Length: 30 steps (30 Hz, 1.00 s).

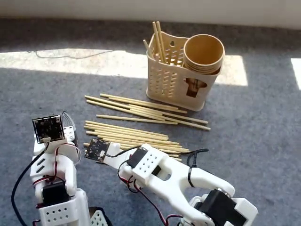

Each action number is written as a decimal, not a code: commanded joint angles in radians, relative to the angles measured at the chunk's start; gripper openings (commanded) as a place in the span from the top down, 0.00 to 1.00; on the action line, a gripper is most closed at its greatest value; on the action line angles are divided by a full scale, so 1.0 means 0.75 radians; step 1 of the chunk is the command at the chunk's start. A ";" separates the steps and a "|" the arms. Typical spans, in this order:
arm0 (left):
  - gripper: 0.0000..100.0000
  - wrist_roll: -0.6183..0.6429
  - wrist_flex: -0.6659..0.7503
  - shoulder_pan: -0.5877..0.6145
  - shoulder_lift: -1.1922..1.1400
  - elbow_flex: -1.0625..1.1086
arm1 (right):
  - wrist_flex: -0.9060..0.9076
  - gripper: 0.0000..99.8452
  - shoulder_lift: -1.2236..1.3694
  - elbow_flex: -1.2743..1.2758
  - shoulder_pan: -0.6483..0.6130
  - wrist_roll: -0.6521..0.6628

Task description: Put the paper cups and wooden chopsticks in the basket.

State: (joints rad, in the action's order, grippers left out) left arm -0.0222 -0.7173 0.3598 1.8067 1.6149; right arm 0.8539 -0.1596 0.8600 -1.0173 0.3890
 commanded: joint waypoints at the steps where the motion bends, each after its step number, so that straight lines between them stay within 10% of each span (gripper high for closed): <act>1: 0.89 0.002 0.004 0.017 0.009 -0.005 | 0.036 0.91 -0.019 -0.009 0.001 0.016; 30: 0.89 0.004 0.000 0.058 0.009 -0.009 | -0.060 0.91 -0.093 -0.011 0.118 0.016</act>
State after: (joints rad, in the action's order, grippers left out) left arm -0.0222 -0.7173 0.3951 1.8067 1.6149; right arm 0.8186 -0.1857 0.8646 -0.9559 0.3890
